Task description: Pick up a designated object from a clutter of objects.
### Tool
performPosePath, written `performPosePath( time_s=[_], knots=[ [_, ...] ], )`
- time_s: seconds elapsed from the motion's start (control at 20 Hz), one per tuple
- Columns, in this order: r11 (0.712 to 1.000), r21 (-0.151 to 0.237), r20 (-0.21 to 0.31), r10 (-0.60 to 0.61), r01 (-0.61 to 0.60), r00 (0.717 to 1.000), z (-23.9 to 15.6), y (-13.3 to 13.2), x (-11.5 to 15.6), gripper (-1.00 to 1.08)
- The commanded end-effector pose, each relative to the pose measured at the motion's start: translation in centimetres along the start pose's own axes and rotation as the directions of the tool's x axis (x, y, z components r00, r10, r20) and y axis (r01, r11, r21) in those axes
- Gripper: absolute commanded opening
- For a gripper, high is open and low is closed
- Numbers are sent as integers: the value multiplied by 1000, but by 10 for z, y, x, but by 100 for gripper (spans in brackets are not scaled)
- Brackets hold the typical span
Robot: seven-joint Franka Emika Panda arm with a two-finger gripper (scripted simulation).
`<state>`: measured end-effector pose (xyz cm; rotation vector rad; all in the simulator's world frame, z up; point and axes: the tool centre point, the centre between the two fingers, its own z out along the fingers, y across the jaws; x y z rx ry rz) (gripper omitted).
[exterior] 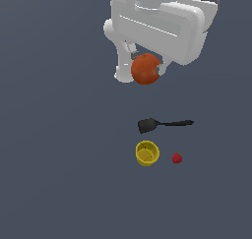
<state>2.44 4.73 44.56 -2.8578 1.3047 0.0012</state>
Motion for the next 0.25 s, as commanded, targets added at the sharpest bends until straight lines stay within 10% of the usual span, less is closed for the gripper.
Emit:
performPosePath(
  time_s=[0.0,0.2],
  knots=[
    [1000,1,-1,0,0,1000,-7,1,2,-100],
    [1000,1,-1,0,0,1000,-9,1,3,-100]
  ],
)
